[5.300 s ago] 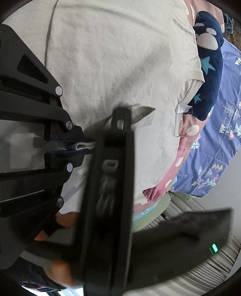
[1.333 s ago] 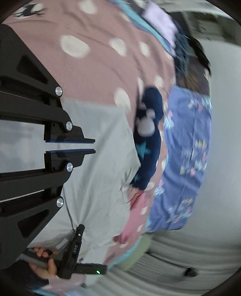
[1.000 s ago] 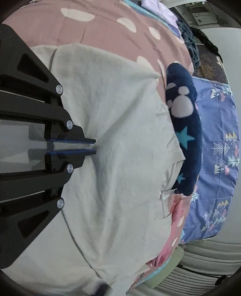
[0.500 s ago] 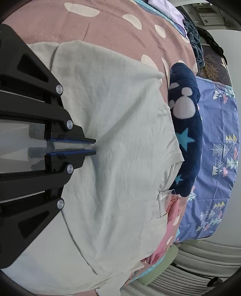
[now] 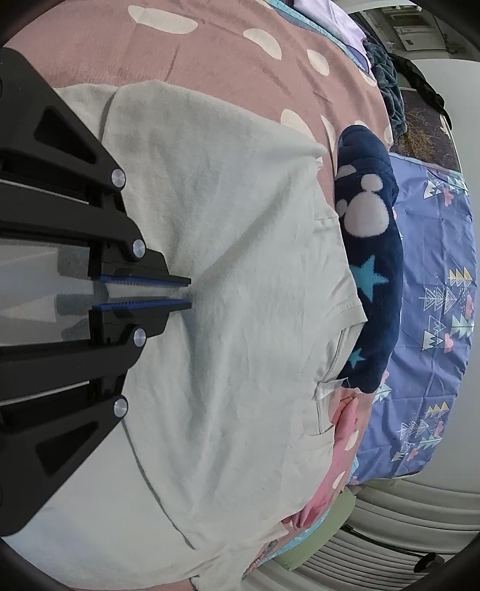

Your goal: Fold small clothes

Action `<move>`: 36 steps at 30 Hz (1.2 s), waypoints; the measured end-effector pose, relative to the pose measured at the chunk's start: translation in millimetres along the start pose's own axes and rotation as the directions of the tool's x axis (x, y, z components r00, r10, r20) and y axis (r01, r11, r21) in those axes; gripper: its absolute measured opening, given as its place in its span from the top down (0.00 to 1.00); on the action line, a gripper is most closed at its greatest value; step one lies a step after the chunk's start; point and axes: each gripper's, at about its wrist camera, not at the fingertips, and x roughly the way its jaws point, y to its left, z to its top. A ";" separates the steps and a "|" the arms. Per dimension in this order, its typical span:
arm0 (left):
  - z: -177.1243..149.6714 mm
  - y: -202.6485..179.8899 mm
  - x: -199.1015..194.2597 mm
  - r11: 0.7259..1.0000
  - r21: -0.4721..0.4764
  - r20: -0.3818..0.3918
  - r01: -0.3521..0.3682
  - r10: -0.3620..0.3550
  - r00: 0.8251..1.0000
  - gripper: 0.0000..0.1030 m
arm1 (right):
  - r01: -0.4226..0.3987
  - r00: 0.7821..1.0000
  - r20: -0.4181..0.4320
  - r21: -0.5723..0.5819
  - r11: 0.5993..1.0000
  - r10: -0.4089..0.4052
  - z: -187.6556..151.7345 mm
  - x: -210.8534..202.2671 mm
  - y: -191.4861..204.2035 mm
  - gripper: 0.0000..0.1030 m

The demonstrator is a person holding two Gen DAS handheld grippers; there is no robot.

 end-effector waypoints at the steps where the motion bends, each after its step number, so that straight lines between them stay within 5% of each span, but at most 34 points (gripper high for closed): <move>1: 0.0 0.1 0.0 1.000 -0.001 0.000 0.001 -0.001 1.000 0.92 | -0.049 0.998 -0.043 -0.037 0.998 0.048 -13.7 11.7 21.6 0.96; 4: 0.2 1.5 -0.1 1.000 -0.011 0.000 0.013 -0.013 1.000 0.92 | -0.224 0.951 -0.248 -0.142 0.964 0.184 -85.5 57.3 92.4 0.96; 6: -0.1 3.3 -0.5 0.999 -0.022 0.002 0.025 -0.025 1.000 0.92 | -0.321 0.888 -0.406 -0.205 0.925 0.218 -150.0 89.2 131.5 0.96; 8: -0.2 6.0 -0.4 0.998 -0.036 0.003 0.042 -0.042 0.999 0.92 | -0.370 0.825 -0.531 -0.247 0.896 0.194 -209.2 114.9 152.0 0.96; 11: -0.3 11.1 -0.1 0.996 -0.061 0.004 0.073 -0.072 0.997 0.92 | -0.361 0.716 -0.696 -0.321 0.875 0.041 -302.4 153.8 151.4 0.95; 15: -1.2 15.7 0.3 0.990 -0.089 0.007 0.108 -0.108 0.994 0.91 | -0.290 0.649 -0.756 -0.342 0.894 -0.079 -343.2 169.9 115.3 0.92; 17: -1.3 18.0 0.5 0.985 -0.102 0.009 0.139 -0.139 0.990 0.86 | -0.266 0.645 -0.761 -0.315 0.911 -0.075 -342.8 165.1 100.4 0.86; 19: -1.2 19.2 -0.9 0.975 -0.112 0.019 0.192 -0.191 0.981 0.69 | -0.251 0.648 -0.759 -0.285 0.925 -0.058 -337.5 158.8 89.9 0.85; 23: 3.0 9.1 -9.5 0.962 -0.131 0.044 0.240 -0.236 0.971 0.51 | -0.262 0.669 -0.742 -0.282 0.923 -0.037 -329.1 153.2 76.3 0.84; 26: 8.5 -4.7 -12.5 0.925 -0.153 0.058 0.348 -0.343 0.938 0.50 | -0.289 0.695 -0.717 -0.348 0.892 -0.055 -332.2 145.5 77.9 0.80; 30: 22.4 -35.7 -9.7 0.892 -0.140 0.037 0.430 -0.429 0.903 0.41 | -0.326 0.702 -0.709 -0.406 0.854 -0.069 -342.8 147.1 92.9 0.72; 36: 40.8 -62.2 10.9 0.892 -0.149 -0.035 0.427 -0.437 0.899 0.33 | -0.449 0.669 -0.743 -0.398 0.800 0.005 -348.6 141.0 107.1 0.48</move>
